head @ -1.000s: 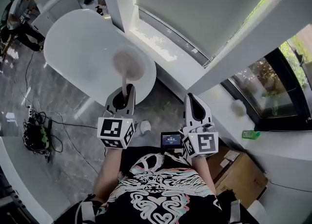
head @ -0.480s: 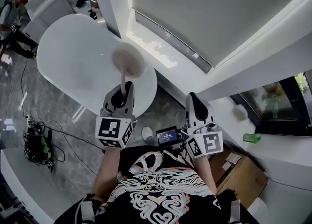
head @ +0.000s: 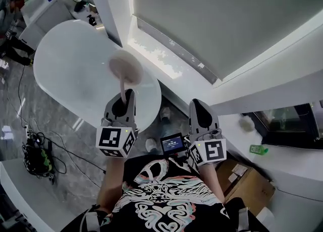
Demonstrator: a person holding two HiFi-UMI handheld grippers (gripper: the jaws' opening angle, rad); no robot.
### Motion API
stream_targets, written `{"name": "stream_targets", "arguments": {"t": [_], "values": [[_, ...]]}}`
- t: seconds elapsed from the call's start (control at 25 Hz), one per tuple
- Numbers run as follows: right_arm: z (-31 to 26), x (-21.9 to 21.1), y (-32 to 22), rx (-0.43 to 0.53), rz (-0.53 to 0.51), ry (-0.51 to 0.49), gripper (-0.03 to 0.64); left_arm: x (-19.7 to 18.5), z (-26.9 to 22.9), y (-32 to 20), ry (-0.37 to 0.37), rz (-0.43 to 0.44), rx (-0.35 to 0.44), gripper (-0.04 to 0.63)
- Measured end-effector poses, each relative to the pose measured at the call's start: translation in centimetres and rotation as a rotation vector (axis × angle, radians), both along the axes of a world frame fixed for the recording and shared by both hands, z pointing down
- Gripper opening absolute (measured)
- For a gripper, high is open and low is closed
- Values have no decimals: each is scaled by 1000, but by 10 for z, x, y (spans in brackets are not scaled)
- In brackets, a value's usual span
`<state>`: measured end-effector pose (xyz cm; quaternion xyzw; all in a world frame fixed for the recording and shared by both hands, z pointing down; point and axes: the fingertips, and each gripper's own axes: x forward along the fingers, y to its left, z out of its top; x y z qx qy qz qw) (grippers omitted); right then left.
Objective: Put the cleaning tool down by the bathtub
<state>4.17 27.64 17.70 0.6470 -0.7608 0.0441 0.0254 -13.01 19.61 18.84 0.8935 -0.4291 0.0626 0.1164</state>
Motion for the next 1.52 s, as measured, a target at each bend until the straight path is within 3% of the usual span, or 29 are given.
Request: {"name": "stream_targets", "arguments": {"t": [0.24,0.52,0.84,1.36,1.52], "values": [[-1,11,-74,26,-66,-102,26,6,-2,-61,-20,-57,0,18],[-8,26,-175,29,-166,-117,26,17,-10,-143,-19,-153,-9,18],[10,61,-267,7,-207,-94,26,50,-1,-232,-29,-226,-11,18],[51,91,-332,-70,-175,-49,26,83,41,-290,-40,-213,-93,18],[80,88,-345,-103,-167,-36,26,85,76,-302,-42,-190,-139,18]]}}
